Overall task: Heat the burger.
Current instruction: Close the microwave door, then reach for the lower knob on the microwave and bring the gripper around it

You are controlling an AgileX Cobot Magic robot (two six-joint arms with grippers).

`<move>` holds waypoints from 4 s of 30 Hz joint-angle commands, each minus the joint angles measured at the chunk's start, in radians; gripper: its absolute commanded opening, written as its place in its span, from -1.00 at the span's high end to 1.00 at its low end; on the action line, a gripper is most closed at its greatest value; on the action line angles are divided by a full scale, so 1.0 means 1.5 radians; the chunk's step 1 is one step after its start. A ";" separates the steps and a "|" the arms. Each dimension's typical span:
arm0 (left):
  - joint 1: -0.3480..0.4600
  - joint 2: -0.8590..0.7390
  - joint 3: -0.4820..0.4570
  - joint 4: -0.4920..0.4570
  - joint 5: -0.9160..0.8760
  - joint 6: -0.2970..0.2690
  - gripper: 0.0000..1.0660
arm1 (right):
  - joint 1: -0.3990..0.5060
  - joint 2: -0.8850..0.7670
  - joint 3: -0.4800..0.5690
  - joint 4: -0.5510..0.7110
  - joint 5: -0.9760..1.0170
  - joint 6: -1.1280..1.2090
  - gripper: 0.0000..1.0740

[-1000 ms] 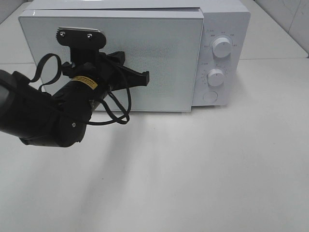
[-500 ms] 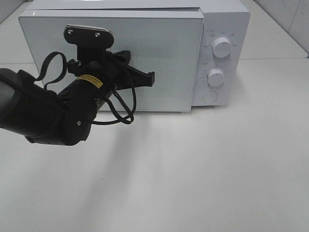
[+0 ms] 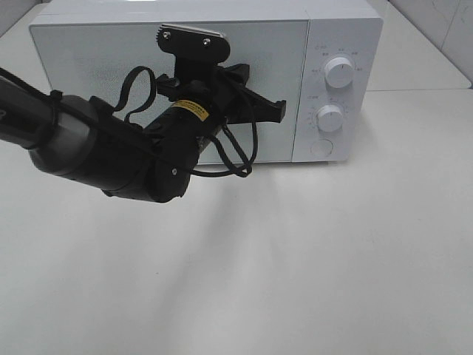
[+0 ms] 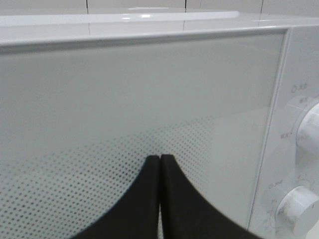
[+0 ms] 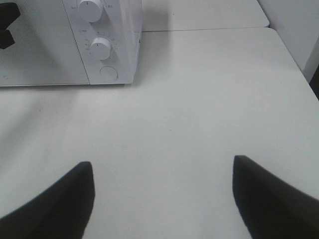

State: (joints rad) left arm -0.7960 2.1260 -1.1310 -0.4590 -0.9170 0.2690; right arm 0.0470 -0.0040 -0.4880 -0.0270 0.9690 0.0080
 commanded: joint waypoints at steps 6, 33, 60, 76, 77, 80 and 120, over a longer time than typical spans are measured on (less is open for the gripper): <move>0.001 0.001 -0.028 -0.063 -0.025 0.002 1.00 | 0.001 -0.019 0.000 -0.001 -0.003 0.006 -0.41; -0.109 -0.208 0.187 -0.128 0.087 0.053 1.00 | 0.001 -0.019 0.000 -0.001 -0.003 0.006 -0.40; -0.013 -0.489 0.191 0.155 0.991 -0.133 -0.92 | 0.001 -0.019 0.000 -0.001 -0.003 0.006 -0.40; 0.251 -0.612 0.193 0.259 1.239 -0.198 -0.92 | 0.001 -0.019 0.000 -0.001 -0.003 0.006 -0.40; 0.278 -0.621 0.193 0.249 1.245 -0.175 -0.92 | 0.001 -0.019 0.000 -0.001 -0.003 0.006 -0.40; 0.381 -0.647 0.193 0.238 1.261 -0.113 -0.92 | 0.001 -0.019 0.000 -0.001 -0.003 0.006 -0.40; 0.505 -1.363 0.391 0.187 1.265 -0.068 -0.92 | 0.001 -0.019 0.000 -0.001 -0.003 0.006 -0.40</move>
State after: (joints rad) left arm -0.0400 0.1360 -0.5490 -0.1840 0.9860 0.1630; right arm 0.0470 -0.0040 -0.4880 -0.0270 0.9690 0.0080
